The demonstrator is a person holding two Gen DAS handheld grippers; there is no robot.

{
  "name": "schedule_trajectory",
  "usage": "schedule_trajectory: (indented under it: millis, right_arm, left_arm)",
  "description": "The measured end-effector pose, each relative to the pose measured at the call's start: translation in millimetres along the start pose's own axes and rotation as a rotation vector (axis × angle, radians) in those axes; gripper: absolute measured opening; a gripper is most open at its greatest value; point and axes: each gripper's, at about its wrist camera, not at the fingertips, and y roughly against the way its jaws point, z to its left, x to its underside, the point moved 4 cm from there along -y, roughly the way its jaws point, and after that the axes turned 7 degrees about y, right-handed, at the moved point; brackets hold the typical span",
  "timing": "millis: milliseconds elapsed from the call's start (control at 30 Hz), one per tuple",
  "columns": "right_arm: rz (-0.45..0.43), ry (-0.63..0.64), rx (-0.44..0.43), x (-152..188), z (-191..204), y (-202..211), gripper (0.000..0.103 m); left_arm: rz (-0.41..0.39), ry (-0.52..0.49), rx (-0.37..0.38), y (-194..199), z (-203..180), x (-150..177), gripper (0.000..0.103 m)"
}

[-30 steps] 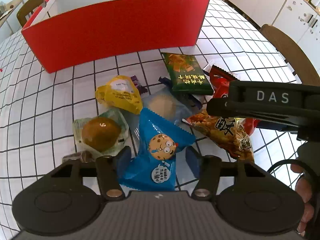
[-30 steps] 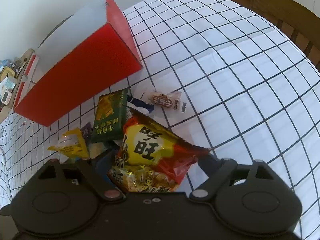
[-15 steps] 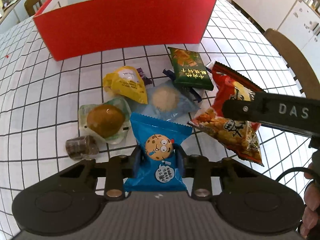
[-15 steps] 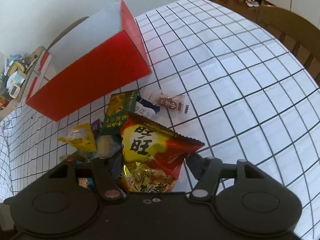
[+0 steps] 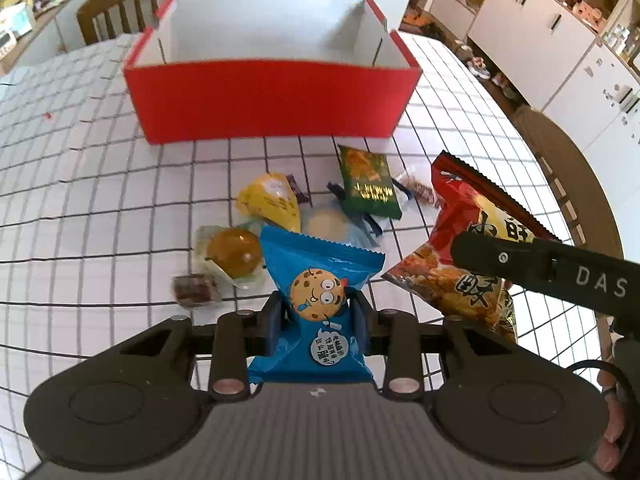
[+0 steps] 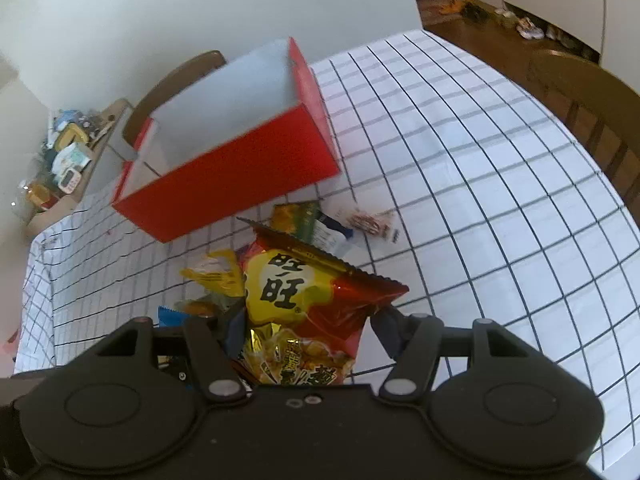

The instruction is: Organize snacks

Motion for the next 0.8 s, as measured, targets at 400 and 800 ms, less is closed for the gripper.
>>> schedule_trajectory:
  millis: [400,800]
  right_arm:
    - [-0.066,0.095,-0.050,-23.4,28.4,34.3,0.063]
    - [-0.118,0.192,-0.059,-60.2,49.8,46.5,0.063]
  left_arm:
    - [-0.086,0.036,-0.015,49.4,10.4,-19.6,0.034]
    - [-0.178,0.063,-0.020,88.5,18.7,-57.2,0.034]
